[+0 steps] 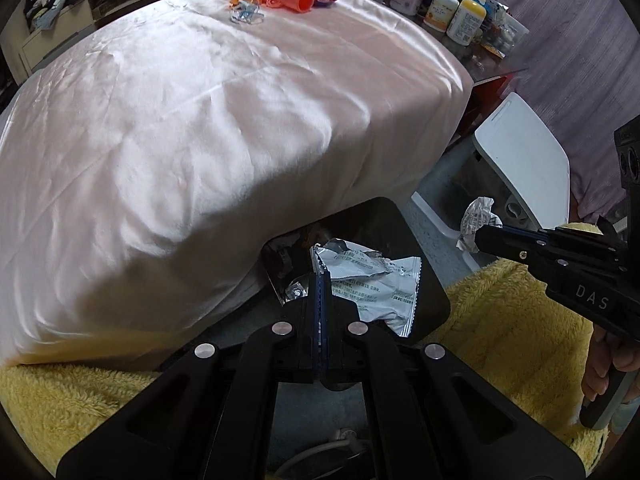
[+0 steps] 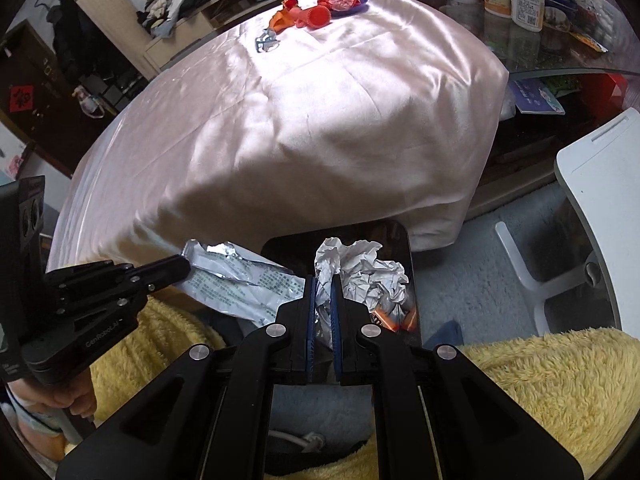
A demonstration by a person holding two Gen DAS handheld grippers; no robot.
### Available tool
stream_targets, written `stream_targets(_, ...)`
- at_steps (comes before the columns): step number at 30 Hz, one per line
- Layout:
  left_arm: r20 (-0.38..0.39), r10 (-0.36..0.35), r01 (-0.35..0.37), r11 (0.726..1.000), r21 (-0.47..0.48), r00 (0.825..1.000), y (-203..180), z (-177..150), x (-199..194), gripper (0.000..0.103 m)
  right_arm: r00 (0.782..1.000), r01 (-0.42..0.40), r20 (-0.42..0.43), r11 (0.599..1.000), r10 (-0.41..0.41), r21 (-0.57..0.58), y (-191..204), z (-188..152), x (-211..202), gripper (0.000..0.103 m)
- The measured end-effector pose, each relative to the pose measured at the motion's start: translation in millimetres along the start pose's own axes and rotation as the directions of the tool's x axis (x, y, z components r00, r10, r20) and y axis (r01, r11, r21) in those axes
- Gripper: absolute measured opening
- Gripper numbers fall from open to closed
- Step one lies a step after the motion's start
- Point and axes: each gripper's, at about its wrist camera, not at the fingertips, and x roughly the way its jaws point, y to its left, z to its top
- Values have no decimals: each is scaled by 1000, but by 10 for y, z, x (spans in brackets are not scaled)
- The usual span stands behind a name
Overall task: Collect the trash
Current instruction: 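Carry the paper and wrapper down to the black bin and open both grippers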
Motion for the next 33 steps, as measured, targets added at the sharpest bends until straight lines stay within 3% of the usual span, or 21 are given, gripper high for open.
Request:
stream_targets(12, -119, -24, 26, 999, 20, 993, -44, -68, 409, 2, 996, 4, -88, 1000, -4, 9, -16, 44, 340, 12)
stream_targets(15, -126, -26, 28, 999, 21, 992, -51, -31, 438, 12, 995, 12, -98, 1000, -11, 14, -42, 62, 378, 13)
stream_targets(16, -128, -29, 31, 999, 20, 991, -46, -25, 440, 14, 995, 14, -104, 1000, -12, 17, -52, 69, 388, 14)
stream_targets(18, -129, -35, 37, 999, 19, 991, -34, -20, 437, 16, 994, 12, -110, 1000, -10, 22, -65, 89, 404, 36)
stream_targets(21, -132, -39, 42, 999, 20, 990, -26, -23, 410, 22, 994, 10, -107, 999, -7, 30, -70, 107, 393, 38)
stream_targets(24, -122, -41, 44, 999, 20, 992, -4, -2, 342, 34, 995, 15, -98, 999, -12, 37, -105, 137, 371, 47)
stream_targets(25, -115, -38, 40, 999, 20, 993, 7, 5, 303, 42, 996, 18, -91, 999, -15, 41, -116, 151, 353, 50)
stream_targets(29, -74, 4, -1, 999, 32, 997, 72, 67, 109, 76, 999, 37, -39, 996, -34, 77, -184, 256, 208, 88)
stream_targets(30, -63, 24, -21, 999, 42, 998, 71, 92, 58, 79, 999, 39, -26, 995, -36, 87, -200, 297, 170, 94)
stream_targets(33, -22, 68, -67, 996, 61, 997, 103, 169, -91, 92, 999, 40, 8, 996, -41, 82, -222, 416, 53, 95)
